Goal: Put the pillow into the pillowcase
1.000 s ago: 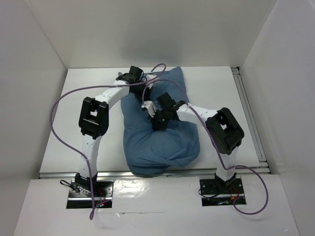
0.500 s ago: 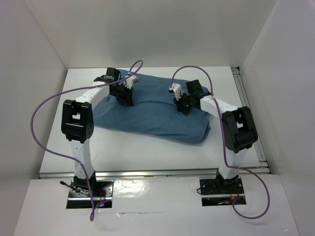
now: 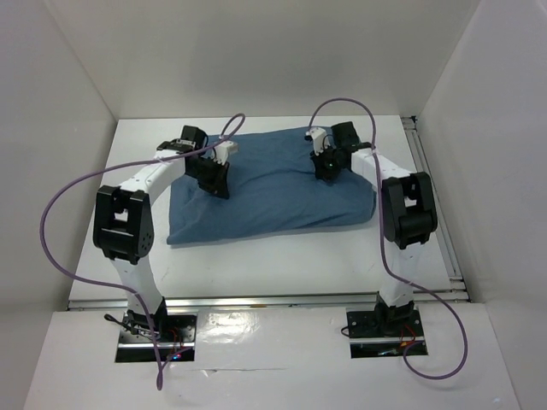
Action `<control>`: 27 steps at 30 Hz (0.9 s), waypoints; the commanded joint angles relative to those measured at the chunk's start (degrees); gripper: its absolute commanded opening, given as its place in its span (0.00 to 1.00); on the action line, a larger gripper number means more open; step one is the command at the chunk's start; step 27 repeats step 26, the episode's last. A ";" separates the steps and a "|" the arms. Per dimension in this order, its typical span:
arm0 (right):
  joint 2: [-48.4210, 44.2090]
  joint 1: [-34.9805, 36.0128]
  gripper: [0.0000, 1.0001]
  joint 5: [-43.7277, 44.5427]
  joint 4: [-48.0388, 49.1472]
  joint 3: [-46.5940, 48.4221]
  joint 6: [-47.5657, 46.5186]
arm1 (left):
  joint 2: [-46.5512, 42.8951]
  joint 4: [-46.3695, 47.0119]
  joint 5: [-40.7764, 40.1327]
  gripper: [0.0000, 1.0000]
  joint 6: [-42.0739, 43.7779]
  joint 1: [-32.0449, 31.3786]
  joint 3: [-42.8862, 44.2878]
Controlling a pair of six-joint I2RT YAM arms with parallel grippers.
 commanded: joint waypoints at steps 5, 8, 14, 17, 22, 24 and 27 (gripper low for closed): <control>-9.62 -2.47 0.51 -3.00 -5.15 0.50 3.90 | 0.58 -8.80 1.19 0.18 -1.11 3.19 13.04; -19.11 -3.00 0.71 -8.80 -3.05 0.50 8.20 | -1.08 -11.34 1.73 0.24 -1.64 4.50 19.71; -33.63 -3.00 0.99 -9.26 5.49 -0.81 15.51 | -3.81 -13.11 -1.44 0.30 -3.75 5.64 28.53; -34.17 -4.04 0.99 -6.19 3.74 -2.99 15.51 | -6.36 -12.59 -1.44 0.42 -4.98 5.65 25.04; -37.15 -9.85 0.99 -6.18 3.64 -10.21 16.13 | -11.28 -7.06 -4.24 0.61 -6.82 6.18 15.46; -38.21 -11.61 0.99 -5.56 3.64 -11.45 16.13 | -13.65 -4.69 -4.25 0.61 -6.83 6.70 11.86; -39.52 -12.84 0.99 -5.56 3.64 -11.97 16.74 | -15.41 -2.75 -3.63 0.63 -6.83 7.40 9.74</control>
